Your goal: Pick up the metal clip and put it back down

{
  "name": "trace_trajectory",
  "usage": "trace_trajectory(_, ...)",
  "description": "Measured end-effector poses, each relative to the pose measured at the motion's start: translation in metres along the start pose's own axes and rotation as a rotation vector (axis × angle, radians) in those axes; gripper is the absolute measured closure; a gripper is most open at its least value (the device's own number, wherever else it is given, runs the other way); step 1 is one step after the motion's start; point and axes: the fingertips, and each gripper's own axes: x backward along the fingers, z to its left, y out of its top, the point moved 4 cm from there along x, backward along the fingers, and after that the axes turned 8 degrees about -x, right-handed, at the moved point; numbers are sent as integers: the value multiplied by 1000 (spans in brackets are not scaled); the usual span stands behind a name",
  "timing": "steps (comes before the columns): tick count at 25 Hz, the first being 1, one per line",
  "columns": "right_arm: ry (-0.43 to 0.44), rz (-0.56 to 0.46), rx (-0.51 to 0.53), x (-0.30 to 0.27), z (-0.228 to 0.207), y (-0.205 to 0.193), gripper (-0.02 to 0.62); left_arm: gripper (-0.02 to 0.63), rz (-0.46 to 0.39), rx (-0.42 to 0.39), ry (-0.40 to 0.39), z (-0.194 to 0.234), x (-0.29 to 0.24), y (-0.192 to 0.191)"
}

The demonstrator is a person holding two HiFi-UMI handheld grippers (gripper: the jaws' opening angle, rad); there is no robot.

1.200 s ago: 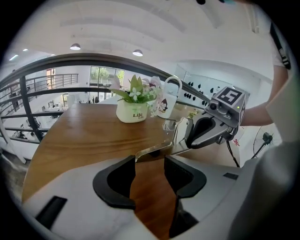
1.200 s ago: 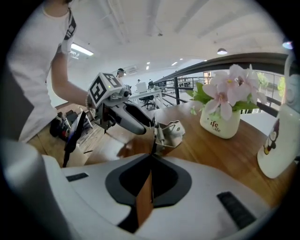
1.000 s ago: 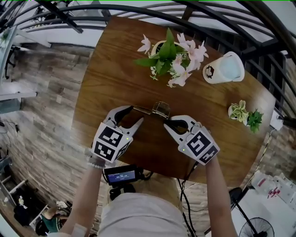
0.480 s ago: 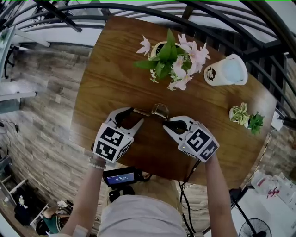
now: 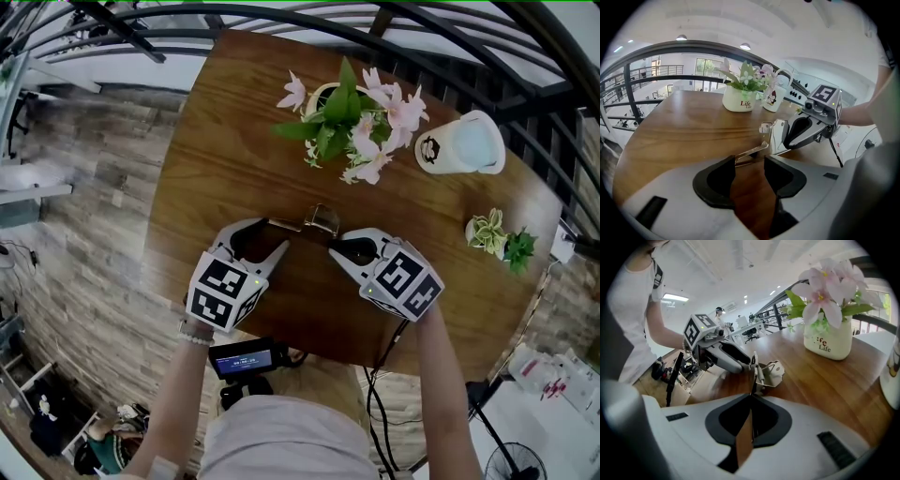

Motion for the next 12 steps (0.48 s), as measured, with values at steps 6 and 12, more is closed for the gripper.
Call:
trace_trajectory(6, -48, 14, 33, -1, -2, 3, 541, 405, -10, 9, 0, 1, 4, -1)
trace_trajectory(12, -116, 31, 81, -3, -3, 3, 512, 405, -15, 7, -2, 0, 7, -3)
